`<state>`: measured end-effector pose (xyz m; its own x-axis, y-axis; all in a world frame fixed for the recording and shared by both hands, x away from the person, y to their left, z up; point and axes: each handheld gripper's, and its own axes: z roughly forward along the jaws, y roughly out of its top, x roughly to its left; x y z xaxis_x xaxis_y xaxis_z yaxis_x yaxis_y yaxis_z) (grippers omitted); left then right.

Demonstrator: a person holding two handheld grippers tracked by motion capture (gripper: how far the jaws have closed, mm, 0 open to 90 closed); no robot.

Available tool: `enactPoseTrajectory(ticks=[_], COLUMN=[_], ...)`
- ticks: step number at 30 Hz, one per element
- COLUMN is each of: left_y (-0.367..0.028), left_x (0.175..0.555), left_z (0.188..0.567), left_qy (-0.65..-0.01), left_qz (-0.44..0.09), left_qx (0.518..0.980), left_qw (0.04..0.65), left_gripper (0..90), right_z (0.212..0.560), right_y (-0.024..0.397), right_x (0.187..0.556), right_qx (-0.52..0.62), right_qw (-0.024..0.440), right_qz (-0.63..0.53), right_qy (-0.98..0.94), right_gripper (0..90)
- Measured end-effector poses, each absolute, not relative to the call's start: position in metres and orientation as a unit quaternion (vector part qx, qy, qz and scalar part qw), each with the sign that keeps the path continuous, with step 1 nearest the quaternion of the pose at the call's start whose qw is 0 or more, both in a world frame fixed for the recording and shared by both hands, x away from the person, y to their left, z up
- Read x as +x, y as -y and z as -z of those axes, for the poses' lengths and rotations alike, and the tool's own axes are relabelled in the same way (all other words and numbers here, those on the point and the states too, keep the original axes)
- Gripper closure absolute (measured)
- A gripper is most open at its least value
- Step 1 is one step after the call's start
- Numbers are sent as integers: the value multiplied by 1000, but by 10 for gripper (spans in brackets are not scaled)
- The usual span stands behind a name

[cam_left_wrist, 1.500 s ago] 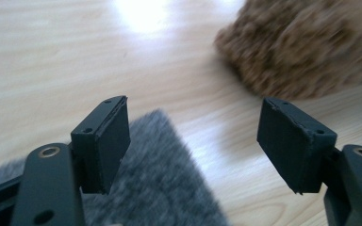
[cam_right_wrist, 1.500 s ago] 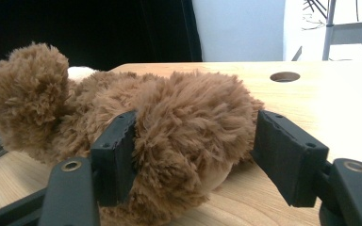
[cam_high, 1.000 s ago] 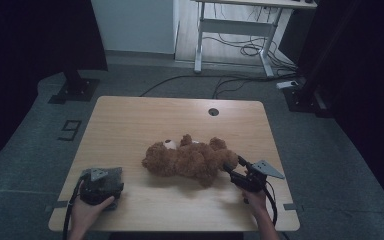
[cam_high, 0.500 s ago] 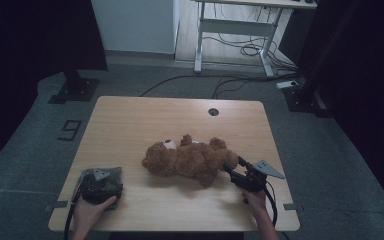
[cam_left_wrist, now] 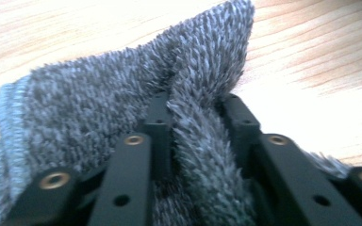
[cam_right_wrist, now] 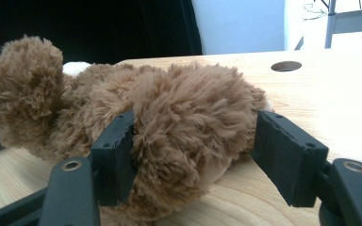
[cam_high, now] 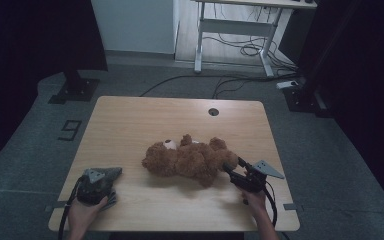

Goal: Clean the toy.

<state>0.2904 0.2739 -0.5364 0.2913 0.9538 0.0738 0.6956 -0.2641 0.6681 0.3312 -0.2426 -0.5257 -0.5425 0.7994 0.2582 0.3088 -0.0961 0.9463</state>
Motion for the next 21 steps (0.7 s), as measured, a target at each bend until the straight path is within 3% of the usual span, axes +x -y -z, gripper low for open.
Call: enactPoseTrajectory(ticks=[4,11,21], left_y=[-273,-261,-200], left_x=[289,279,299], left_z=[535,509,450], left_qy=[-537,-505,-425], left_qz=[-250,-236,-211], left_qx=[760,748,762], left_qw=[267,361,441], left_gripper=[762,776,773], right_z=[526,528,530], right_y=[243,243,238], right_x=[332,334,339], right_qx=[432,434,444], right_qw=[204,195,174], right_qz=[-601,-604,-607], right_qy=[-641,-640,-636], right_gripper=[332,325,287])
